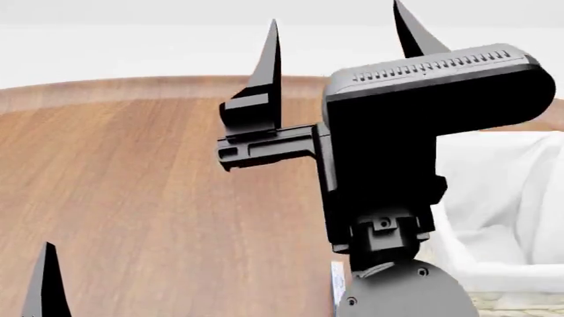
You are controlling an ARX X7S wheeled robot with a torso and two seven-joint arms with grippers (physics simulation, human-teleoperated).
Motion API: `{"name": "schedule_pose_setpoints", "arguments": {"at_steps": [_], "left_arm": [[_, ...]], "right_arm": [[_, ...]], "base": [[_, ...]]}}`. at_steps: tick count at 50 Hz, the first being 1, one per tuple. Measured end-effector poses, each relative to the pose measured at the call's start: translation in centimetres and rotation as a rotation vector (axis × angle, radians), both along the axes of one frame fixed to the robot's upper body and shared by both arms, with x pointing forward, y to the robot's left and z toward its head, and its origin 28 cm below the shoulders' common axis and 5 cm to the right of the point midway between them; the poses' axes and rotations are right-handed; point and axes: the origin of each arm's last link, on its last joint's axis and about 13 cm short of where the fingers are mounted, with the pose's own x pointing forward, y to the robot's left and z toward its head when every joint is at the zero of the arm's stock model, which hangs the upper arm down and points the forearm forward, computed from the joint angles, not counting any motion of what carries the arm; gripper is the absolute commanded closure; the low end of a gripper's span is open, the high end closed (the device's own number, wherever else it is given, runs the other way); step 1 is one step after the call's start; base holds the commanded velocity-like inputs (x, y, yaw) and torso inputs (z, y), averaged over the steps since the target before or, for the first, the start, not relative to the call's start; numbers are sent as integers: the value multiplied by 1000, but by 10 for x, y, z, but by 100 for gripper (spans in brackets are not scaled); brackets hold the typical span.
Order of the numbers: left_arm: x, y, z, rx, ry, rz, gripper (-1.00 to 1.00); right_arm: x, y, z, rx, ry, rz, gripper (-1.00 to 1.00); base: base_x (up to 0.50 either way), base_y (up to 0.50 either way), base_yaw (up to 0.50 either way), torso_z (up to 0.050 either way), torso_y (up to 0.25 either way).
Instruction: Pick up the cream cheese box, and put it in the basket.
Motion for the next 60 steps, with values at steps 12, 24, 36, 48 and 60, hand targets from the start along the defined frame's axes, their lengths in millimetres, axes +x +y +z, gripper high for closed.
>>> {"name": "schedule_pose_setpoints", "arguments": {"at_steps": [12, 24, 36, 48, 60], "left_arm": [[0, 0, 0, -2, -1, 2, -100], [0, 0, 1, -7, 2, -2, -100], [0, 0, 1, -13, 4, -6, -100], [-1, 0, 2, -23, 4, -12, -100], [-3, -1, 2, -17, -21, -30, -100]], "right_arm": [[59, 5, -7, -7, 161, 2, -100], [109, 9, -38, -18, 320, -27, -100], [138, 10, -83, -30, 456, -62, -100], [153, 12, -125, -43, 565, -75, -100], [155, 13, -153, -59, 640, -65, -100]], "base": [[0, 0, 0, 0, 0], [0, 0, 0, 0, 0], [0, 0, 0, 0, 0], [0, 0, 0, 0, 0], [0, 0, 0, 0, 0]]}}
